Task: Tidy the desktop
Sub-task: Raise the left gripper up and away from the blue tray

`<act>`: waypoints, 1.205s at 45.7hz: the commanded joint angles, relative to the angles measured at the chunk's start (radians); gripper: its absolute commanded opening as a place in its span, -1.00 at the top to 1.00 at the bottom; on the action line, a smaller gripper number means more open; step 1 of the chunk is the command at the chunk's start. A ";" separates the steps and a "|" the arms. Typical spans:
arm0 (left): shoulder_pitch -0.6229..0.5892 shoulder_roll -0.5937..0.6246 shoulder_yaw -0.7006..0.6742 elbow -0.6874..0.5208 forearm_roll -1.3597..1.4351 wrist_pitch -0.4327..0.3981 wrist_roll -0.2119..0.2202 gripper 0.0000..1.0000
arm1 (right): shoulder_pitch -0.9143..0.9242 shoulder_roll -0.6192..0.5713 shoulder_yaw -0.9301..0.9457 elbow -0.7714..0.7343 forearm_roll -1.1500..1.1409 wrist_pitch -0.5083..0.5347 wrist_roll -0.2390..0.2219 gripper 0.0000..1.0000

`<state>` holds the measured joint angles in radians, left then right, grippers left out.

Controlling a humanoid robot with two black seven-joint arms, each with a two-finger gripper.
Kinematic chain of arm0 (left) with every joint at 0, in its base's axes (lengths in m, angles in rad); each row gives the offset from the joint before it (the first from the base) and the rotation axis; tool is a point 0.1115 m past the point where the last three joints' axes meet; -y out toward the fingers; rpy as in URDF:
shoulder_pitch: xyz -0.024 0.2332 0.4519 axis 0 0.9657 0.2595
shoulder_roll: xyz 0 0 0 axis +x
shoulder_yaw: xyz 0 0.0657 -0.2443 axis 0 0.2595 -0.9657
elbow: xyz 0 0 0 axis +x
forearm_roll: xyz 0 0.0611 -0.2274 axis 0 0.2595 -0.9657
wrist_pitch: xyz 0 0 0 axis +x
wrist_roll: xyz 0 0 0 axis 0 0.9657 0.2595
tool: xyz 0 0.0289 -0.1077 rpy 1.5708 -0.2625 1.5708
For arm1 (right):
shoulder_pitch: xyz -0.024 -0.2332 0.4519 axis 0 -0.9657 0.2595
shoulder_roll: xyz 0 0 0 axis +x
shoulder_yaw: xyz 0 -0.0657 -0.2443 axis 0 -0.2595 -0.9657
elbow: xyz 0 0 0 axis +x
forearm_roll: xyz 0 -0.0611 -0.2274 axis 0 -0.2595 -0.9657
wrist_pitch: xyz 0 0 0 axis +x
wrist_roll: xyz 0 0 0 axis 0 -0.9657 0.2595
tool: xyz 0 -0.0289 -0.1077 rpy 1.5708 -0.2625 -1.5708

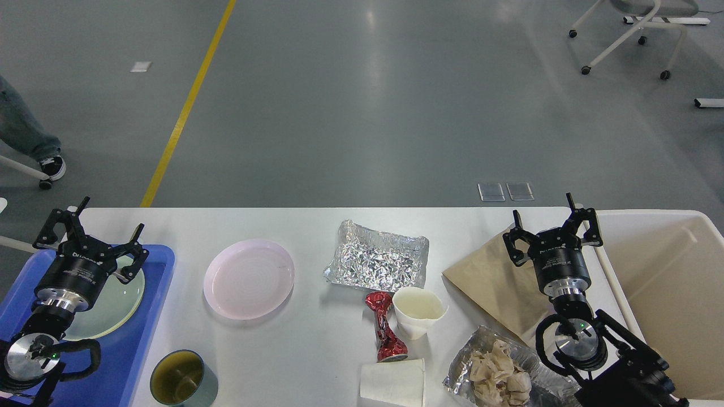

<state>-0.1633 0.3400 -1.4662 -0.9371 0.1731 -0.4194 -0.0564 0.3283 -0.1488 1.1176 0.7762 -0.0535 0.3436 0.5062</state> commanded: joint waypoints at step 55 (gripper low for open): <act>-1.823 0.214 2.779 -0.268 -0.044 -0.165 -0.028 -0.93 | 0.000 0.000 -0.001 -0.002 0.000 0.000 0.000 -1.00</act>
<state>-1.8433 0.6687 1.1867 -1.1032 0.1393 -0.5523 -0.0793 0.3283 -0.1491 1.1174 0.7747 -0.0533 0.3437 0.5062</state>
